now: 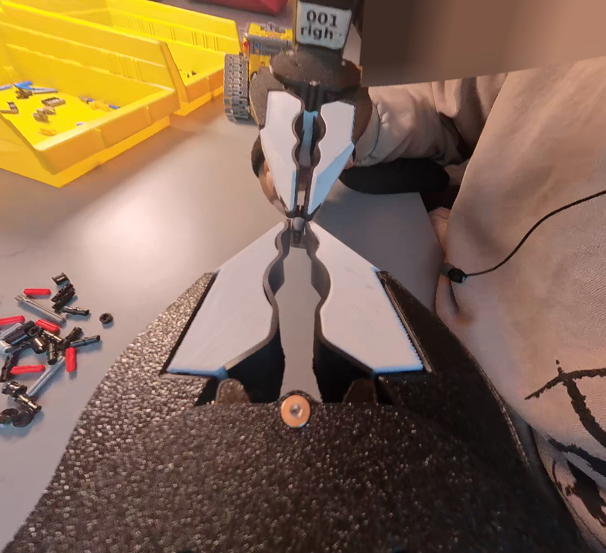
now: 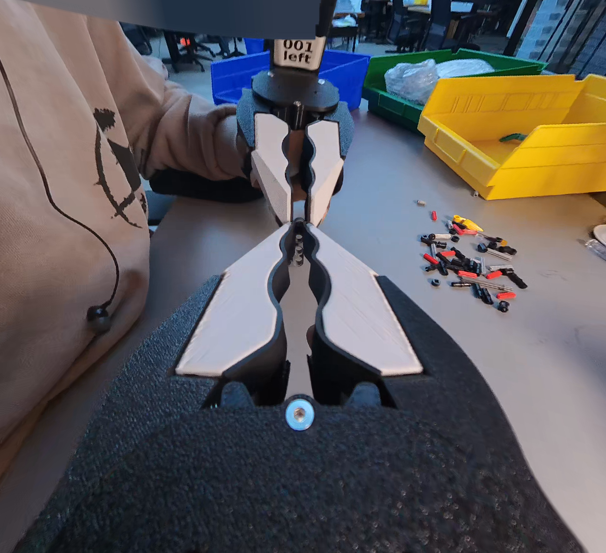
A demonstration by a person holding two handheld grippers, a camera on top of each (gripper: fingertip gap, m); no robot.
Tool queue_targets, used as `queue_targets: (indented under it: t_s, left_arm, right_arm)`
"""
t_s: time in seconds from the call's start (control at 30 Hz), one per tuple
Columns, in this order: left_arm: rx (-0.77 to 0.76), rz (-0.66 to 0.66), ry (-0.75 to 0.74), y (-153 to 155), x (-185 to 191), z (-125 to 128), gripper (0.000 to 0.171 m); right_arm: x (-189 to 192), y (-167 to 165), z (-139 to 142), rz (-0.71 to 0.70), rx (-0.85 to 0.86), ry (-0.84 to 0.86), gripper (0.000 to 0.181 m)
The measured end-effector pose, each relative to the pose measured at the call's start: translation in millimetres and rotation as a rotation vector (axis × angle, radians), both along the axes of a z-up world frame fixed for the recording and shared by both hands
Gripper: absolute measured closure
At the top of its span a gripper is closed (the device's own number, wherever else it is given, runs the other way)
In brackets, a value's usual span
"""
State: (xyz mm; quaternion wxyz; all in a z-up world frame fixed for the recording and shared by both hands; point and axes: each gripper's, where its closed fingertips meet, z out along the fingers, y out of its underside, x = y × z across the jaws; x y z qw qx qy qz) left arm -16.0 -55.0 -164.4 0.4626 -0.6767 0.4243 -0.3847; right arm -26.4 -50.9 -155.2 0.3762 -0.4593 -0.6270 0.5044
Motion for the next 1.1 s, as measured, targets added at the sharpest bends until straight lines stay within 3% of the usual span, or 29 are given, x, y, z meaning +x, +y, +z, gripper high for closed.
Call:
queue_targets:
  t_s: [0.17, 0.23, 0.4, 0.57, 0.83, 0.87, 0.9, 0.93, 1.0, 1.03, 1.1]
  left_arm:
    - [-0.005, -0.132, 0.387, -10.1, 0.9, -42.3, 0.165]
    - [0.008, -0.136, 0.460, -7.8, 2.0, -53.3, 0.165]
    - [-0.048, -0.073, 0.336, -4.3, 9.6, -68.3, 0.164]
    - [0.019, -0.003, 0.259, 7.5, 13.5, -54.7, 0.164]
    - [0.007, 0.049, 0.079, 15.0, 15.2, -25.6, 0.164]
    - [-0.011, 0.046, 0.122, 14.7, 15.4, -35.2, 0.164]
    - [-0.043, 0.015, 0.304, 9.0, 15.7, -69.7, 0.164]
    - [-0.019, -0.020, 0.359, 1.4, 22.7, -77.9, 0.164]
    - [0.017, 0.011, 0.127, 8.8, 30.6, -28.9, 0.164]
    - [0.022, 0.029, 0.113, 15.9, 25.5, -21.4, 0.164]
    - [-0.011, 0.045, 0.145, 22.0, 19.0, -30.4, 0.164]
  right_arm:
    - [1.1, -10.3, -39.0, 0.072, 0.163, -0.205, 0.180]
    - [2.3, -9.0, -50.3, 0.065, 0.184, -0.247, 0.181]
    - [9.2, -5.5, -65.6, 0.057, 0.103, -0.290, 0.181]
    - [9.8, 4.9, -48.7, 0.030, -0.026, -0.213, 0.181]
    - [3.7, 11.9, -12.7, 0.002, -0.286, -0.018, 0.181]
    - [2.7, 13.0, -8.5, -0.001, -0.309, 0.006, 0.181]
    - [6.0, 19.8, 27.9, 0.007, -0.436, 0.180, 0.181]
    - [11.7, 31.6, 55.6, 0.011, -0.493, 0.279, 0.181]
    - [10.6, 40.9, 41.7, -0.080, -0.248, 0.210, 0.181]
    - [12.9, 44.7, 36.4, -0.102, -0.278, 0.213, 0.181]
    - [21.0, 47.0, 32.8, -0.094, -0.329, 0.219, 0.181]
